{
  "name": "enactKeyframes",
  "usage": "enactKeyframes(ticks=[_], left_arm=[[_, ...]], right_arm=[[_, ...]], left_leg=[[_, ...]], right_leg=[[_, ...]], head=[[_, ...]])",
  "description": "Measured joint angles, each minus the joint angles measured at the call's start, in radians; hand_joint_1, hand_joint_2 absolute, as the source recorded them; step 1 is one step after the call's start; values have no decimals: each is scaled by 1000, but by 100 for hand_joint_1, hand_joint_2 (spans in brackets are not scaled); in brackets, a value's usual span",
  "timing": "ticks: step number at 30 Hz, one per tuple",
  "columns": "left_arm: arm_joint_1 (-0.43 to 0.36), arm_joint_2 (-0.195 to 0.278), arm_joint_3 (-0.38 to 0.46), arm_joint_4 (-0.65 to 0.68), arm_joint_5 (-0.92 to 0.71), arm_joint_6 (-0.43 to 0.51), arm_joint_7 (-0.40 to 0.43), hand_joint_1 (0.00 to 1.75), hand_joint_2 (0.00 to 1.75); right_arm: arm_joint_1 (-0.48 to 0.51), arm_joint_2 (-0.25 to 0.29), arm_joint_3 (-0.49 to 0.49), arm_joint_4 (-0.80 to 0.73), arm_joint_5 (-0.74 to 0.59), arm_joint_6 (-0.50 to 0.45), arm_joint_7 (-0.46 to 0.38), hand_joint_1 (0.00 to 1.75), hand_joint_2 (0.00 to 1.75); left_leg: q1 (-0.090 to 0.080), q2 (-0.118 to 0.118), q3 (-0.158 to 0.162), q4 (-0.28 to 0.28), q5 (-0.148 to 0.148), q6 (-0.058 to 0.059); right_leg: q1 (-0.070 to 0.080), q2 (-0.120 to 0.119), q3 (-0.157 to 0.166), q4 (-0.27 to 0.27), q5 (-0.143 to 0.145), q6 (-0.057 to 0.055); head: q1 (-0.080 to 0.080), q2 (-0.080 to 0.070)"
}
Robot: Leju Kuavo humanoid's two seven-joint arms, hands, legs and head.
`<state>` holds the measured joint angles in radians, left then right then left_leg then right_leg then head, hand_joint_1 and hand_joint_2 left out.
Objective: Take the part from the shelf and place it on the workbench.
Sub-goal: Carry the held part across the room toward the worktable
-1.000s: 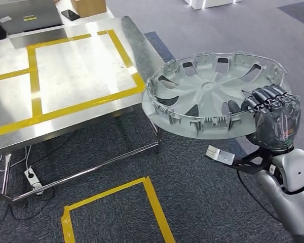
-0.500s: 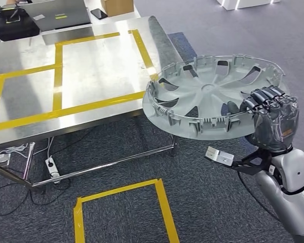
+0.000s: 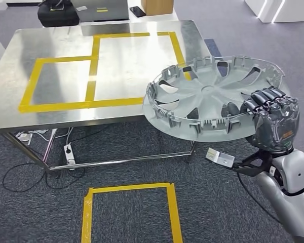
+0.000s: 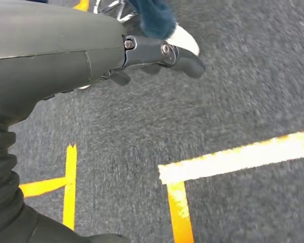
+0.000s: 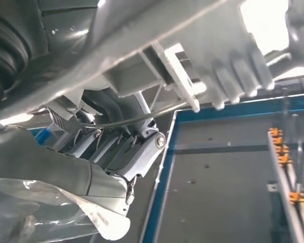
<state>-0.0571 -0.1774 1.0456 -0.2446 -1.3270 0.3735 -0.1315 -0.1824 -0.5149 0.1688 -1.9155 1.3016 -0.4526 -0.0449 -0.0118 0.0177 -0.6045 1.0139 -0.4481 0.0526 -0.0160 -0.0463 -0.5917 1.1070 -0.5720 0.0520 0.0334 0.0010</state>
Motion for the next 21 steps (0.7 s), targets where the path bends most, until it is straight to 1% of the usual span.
enactKeyframes(ticks=[1, 2, 3, 4, 5, 6, 7, 8, 9, 10, 12, 13, 14, 15, 16, 17, 18, 19, 20, 21], left_arm=[[-2, 0, 0, 0, 0, 1, -2, 0, 175], [-2, 0, 0, 0, -1, 2, -5, 0, 175], [-2, -1, 0, 0, -1, 2, -8, 0, 175], [-2, -2, 0, 0, -2, 2, -13, 0, 175], [-1, -2, 0, 0, -2, 2, -19, 0, 175], [-1, -3, 0, 0, -2, 1, -26, 0, 175], [-1, -3, 0, 0, -2, -1, -33, 0, 175], [-1, -3, 0, 0, -2, -3, -41, 0, 175], [-1, -2, 0, 0, -2, -4, -48, 0, 175], [0, -1, 0, 0, -2, -4, -53, 0, 175], [1, 2, 0, 0, -2, -3, -60, 0, 175], [1, 4, 0, 0, -2, -3, -62, 0, 175], [1, 6, 0, 0, -2, -3, -63, 0, 175], [0, 8, 0, 0, -2, -3, -65, 0, 175], [0, 8, 0, 0, -2, -4, -66, 0, 175], [0, 8, 0, 0, -2, -4, -67, 0, 175], [1, 9, 0, 0, -2, -4, -69, 0, 175], [1, 9, 0, 0, -2, -4, -71, 0, 175], [2, 10, 0, 0, -2, -4, -72, 0, 175], [2, 11, 0, 0, -2, -4, -73, 0, 175]], right_arm=[[0, -1, -1, 0, -2, 0, 0, 175, 175], [1, -2, -2, 0, -6, 0, -1, 175, 175], [2, -2, -2, 0, -12, 1, -2, 175, 175], [3, -2, -2, 0, -17, 1, -3, 175, 175], [5, -2, -2, 0, -21, 2, -3, 175, 175], [6, -2, -2, 0, -23, 1, -3, 175, 175], [8, -3, -3, 0, -24, 1, -4, 175, 175], [10, -4, -3, -1, -25, -1, -4, 175, 175], [13, -4, -5, -2, -25, -2, -5, 175, 175], [16, -5, -7, -3, -26, -5, -6, 175, 175], [22, -6, -12, -6, -26, -8, -8, 175, 175], [24, -6, -14, -7, -26, -9, -10, 175, 175], [26, -7, -16, -8, -26, -10, -11, 175, 175], [28, -7, -17, -9, -27, -10, -12, 175, 175], [30, -8, -18, -9, -27, -11, -14, 175, 175], [31, -8, -18, -9, -27, -12, -15, 175, 175], [33, -8, -18, -9, -27, -13, -16, 175, 175], [35, -8, -18, -9, -27, -14, -17, 175, 175], [37, -8, -18, -9, -27, -14, -18, 175, 175], [39, -8, -18, -9, -27, -15, -18, 175, 175]], left_leg=[[1, -8, 0, 0, 0, 3], [1, -14, 0, 0, -1, 5], [0, -21, 1, 1, -2, 5], [0, -28, 2, 2, -3, 6], [1, -33, 3, 3, -5, 5], [2, -38, 5, 6, -8, 2], [2, -42, 6, 9, -12, -2], [1, -45, 4, 14, -16, -6], [-1, -47, 1, 19, -17, -11], [-2, -48, -3, 21, -18, -15], [-2, -48, -5, 23, -20, -21], [-1, -46, -7, 29, -27, -26], [0, -43, -16, 53, -42, -33], [2, -39, -36, 98, -66, -40], [5, -36, -65, 160, -94, -46], [8, -35, -100, 230, -121, -51], [10, -34, -128, 284, -137, -53], [11, -34, -142, 307, -133, -53], [12, -33, -139, 294, -111, -52], [12, -33, -118, 244, -74, -50]], right_leg=[[0, 25, -35, 65, -28, 2], [0, 37, -71, 129, -49, 4], [-1, 42, -100, 171, -55, 5], [-1, 44, -112, 179, -41, 6], [-2, 44, -105, 148, -9, 7], [-4, 44, -82, 87, 34, 8], [-6, 46, -54, 23, 64, 8], [-6, 49, -28, -33, 84, 7], [-6, 52, -13, -65, 91, 5], [-5, 54, -7, -75, 86, 1], [-5, 55, -4, -78, 86, -9], [-6, 53, -2, -79, 86, -14], [-8, 52, 1, -81, 85, -20], [-10, 50, 5, -83, 83, -26], [-10, 48, 7, -83, 81, -30], [-9, 46, 10, -83, 78, -33], [-9, 45, 13, -83, 76, -34], [-9, 44, 17, -83, 73, -34], [-9, 43, 22, -82, 70, -33], [-9, 43, 29, -83, 65, -32]], head=[[2, 0], [4, 0], [5, 0], [5, 0], [5, 0], [5, 0], [5, 0], [5, 0], [5, 0], [5, 0], [4, 0], [3, 0], [2, 0], [0, 0], [-1, 0], [-2, 0], [-2, 0], [-2, 0], [-2, 0], [-2, 0]])
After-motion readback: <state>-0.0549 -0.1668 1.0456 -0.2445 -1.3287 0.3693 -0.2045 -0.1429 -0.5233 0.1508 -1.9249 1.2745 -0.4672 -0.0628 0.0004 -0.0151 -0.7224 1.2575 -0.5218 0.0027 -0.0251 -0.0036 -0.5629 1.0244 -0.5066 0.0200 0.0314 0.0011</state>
